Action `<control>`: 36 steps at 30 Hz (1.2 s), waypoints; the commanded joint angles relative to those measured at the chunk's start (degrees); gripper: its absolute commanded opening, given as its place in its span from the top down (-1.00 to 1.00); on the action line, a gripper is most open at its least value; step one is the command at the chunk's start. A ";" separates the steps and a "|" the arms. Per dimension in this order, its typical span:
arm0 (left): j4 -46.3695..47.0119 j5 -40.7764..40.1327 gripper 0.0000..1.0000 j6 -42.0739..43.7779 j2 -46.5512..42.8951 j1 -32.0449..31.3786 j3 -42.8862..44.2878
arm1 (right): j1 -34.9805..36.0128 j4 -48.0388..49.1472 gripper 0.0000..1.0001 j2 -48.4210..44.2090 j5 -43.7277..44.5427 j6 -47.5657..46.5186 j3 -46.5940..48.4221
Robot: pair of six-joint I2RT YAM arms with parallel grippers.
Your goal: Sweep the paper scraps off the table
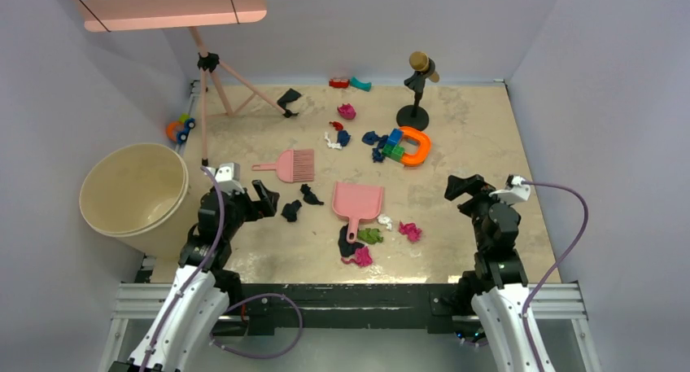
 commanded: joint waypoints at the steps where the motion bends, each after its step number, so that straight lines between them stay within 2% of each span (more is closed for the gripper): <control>1: 1.61 0.87 -1.00 0.22 1.12 -0.04 1.55 | -0.12 -0.17 -0.98 1.09 2.56 2.15 1.19; 5: 1.30 -0.09 -1.00 -0.02 0.11 -0.04 1.13 | -0.10 -3.84 -0.98 3.96 7.09 4.36 3.57; 10: 1.63 0.54 -1.00 0.26 0.26 -0.04 1.19 | -0.18 -15.02 -0.98 6.14 5.36 8.12 13.22; 14: 1.73 1.23 -1.00 0.64 0.32 -0.04 1.38 | -0.10 -24.04 -0.98 8.23 9.19 14.01 18.06; 17: 1.47 0.83 -1.00 0.73 -0.32 -0.04 1.29 | -0.10 -26.93 -0.97 10.08 9.21 12.14 20.23; 20: 1.55 1.16 -1.00 0.97 -0.78 -0.04 1.28 | -0.15 -26.57 -0.87 10.57 6.58 6.85 20.71; 26: -0.17 1.48 -1.00 -3.55 -0.99 -0.04 1.27 | -0.10 -25.60 -0.86 9.32 4.17 4.26 20.23; 30: -6.42 -5.48 -1.00 -8.63 1.01 -0.04 3.98 | -0.15 -19.79 -0.82 9.37 3.74 2.45 16.63; 32: -8.59 -6.40 -1.00 -11.33 2.94 -0.04 5.69 | -0.14 -16.61 -0.80 10.17 1.58 1.38 14.73; 34: -5.19 -0.33 -0.95 -12.15 6.37 -0.04 6.51 | -0.15 -13.67 -0.78 11.38 -1.33 0.21 13.43; 36: -3.70 7.17 -0.78 -10.54 10.76 -0.77 8.80 | -0.14 -11.56 -0.77 12.81 -3.32 -0.94 12.75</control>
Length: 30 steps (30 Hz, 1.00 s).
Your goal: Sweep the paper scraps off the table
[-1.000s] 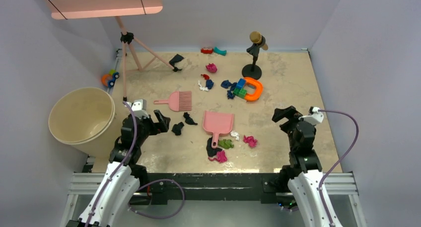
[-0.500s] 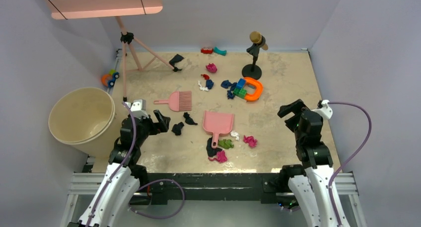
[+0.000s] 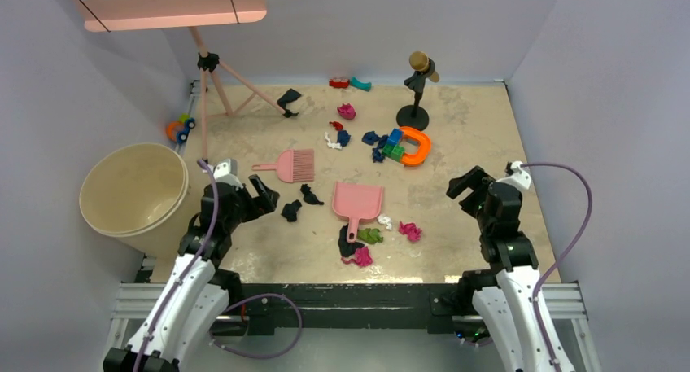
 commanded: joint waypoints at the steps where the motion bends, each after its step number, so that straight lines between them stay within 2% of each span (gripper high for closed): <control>1: 0.90 9.20 -0.70 -1.21 7.63 -2.78 7.07 | -0.10 8.36 -0.77 3.09 -5.33 -3.98 -1.78; 3: -2.93 1.17 -0.68 1.34 9.75 -11.20 11.10 | -0.14 9.38 -0.79 4.49 -4.67 -3.99 -2.03; 5: -5.52 -3.84 -0.68 2.16 11.28 -17.07 13.86 | -0.10 10.64 -0.80 5.73 -4.10 -3.84 -2.47; 9: -8.07 -5.22 -0.68 -0.09 14.17 -23.27 17.43 | -0.11 13.64 -0.80 7.57 -4.23 -3.83 -4.51; 12: -9.46 -10.75 -0.68 -2.18 18.21 -32.39 19.70 | -0.15 14.97 -0.78 8.21 -5.04 -3.95 -5.38; 19: -7.19 -18.64 -0.68 -8.32 36.31 -46.59 27.11 | -0.12 15.24 -0.79 6.94 -3.79 -3.51 -6.15; 23: -9.56 -21.81 -0.68 -9.69 45.43 -50.30 34.47 | -0.10 15.34 -0.79 6.13 -3.57 -3.33 -6.55; 30: -6.81 -20.98 -0.52 -10.19 55.93 -51.18 38.90 | -0.10 15.42 -0.79 5.78 -3.25 -3.01 -6.78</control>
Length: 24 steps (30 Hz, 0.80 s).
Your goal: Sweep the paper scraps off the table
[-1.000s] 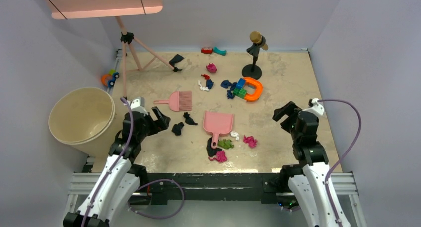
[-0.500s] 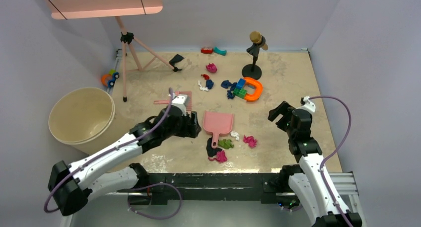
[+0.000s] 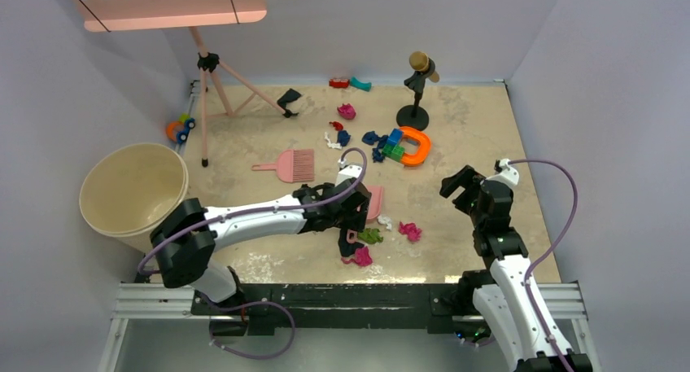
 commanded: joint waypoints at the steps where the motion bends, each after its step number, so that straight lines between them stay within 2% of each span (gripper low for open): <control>1: 2.30 -1.34 -0.49 -1.53 4.94 -0.71 3.84 | -0.19 2.32 -0.79 -0.46 0.51 -0.10 -0.20; 3: 1.99 -1.07 -0.37 -1.83 7.49 -0.85 5.36 | -0.12 2.37 -0.79 -0.49 0.48 -0.03 -0.24; 8: -1.06 -2.81 -0.32 -4.64 10.92 -0.86 7.04 | -0.12 2.41 -0.78 -0.56 0.29 -0.02 -0.32; 9: -0.72 -2.38 -0.26 -4.78 11.09 -0.86 6.95 | -0.20 2.41 -0.78 -0.54 0.27 -0.02 -0.38; 14: 0.08 -1.49 0.19 -4.48 10.54 -0.86 6.86 | -0.13 2.35 -0.76 0.09 0.38 0.00 -0.09; 21: -3.16 -3.26 0.46 -4.00 8.53 -0.36 8.64 | -0.15 2.41 -0.74 0.34 0.27 -0.02 -0.06; 24: -5.97 -4.44 0.49 -3.23 5.84 0.07 9.69 | -0.19 2.41 -0.74 0.33 0.20 -0.05 -0.06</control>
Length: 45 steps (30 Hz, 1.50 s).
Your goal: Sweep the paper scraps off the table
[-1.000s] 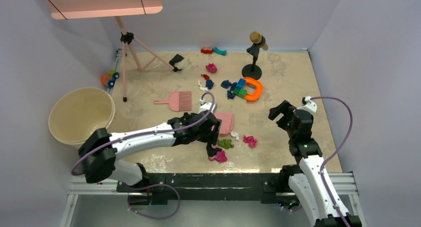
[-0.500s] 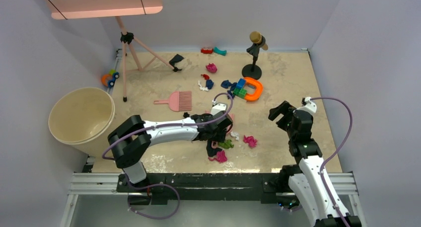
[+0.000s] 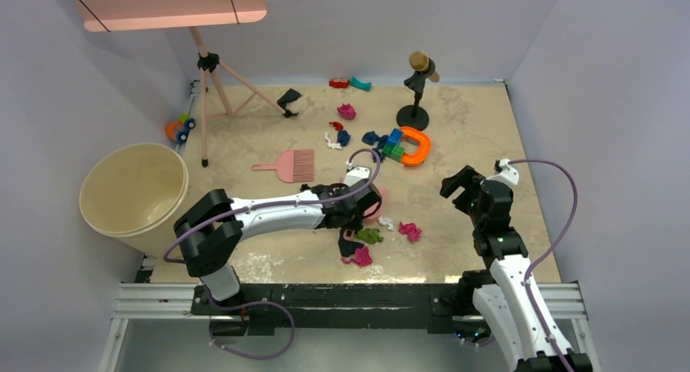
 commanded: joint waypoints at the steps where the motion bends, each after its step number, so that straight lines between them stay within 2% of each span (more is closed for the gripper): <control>1: -4.08 -3.34 0.49 0.75 -6.27 0.76 3.79 | -0.16 2.41 -0.74 0.16 0.10 -0.11 -0.08; 7: -8.31 -5.93 0.49 3.16 -16.35 3.25 3.76 | -0.13 2.46 -0.74 0.39 -0.06 -0.15 -0.07; 12: -12.08 -7.90 0.58 4.19 -24.50 11.55 -0.76 | -0.08 2.60 -0.73 0.42 -0.29 -0.19 -0.09; 17: -17.06 -14.95 0.59 4.04 -33.20 17.02 -5.86 | -0.12 2.63 -0.73 0.10 -0.29 -0.20 -0.25; 24: -22.63 -14.95 0.65 -2.76 -40.44 25.17 -14.08 | -0.12 2.74 -0.73 0.02 -0.58 -0.26 -0.25; 30: -25.80 -12.04 0.64 -13.79 -39.09 28.62 -20.27 | -0.13 2.73 -0.73 -0.15 -0.67 -0.24 -0.33; 33: -22.78 -9.66 0.64 -14.57 -36.29 29.00 -22.10 | -0.12 2.73 -0.74 -0.33 -0.65 -0.20 -0.43; 40: -20.98 -11.37 0.63 -14.93 -30.50 30.37 -20.69 | -0.15 2.71 -0.73 -0.42 -0.78 -0.20 -0.42; 41: -21.09 -11.52 0.57 -14.75 -29.74 30.59 -20.00 | -0.14 2.67 -0.74 -0.41 -0.75 -0.20 -0.42; 42: -21.31 -11.54 0.31 -14.58 -29.01 30.78 -19.29 | -0.13 2.71 -0.73 -0.46 -0.76 -0.18 -0.43; 44: -25.06 -11.67 -0.45 -15.29 -26.34 30.93 -15.64 | -0.18 2.72 -0.73 -0.47 -0.79 -0.20 -0.42; 45: -27.56 -11.98 -0.74 -15.48 -25.13 30.93 -13.44 | -0.16 2.85 -0.73 -0.41 -0.82 -0.28 -0.46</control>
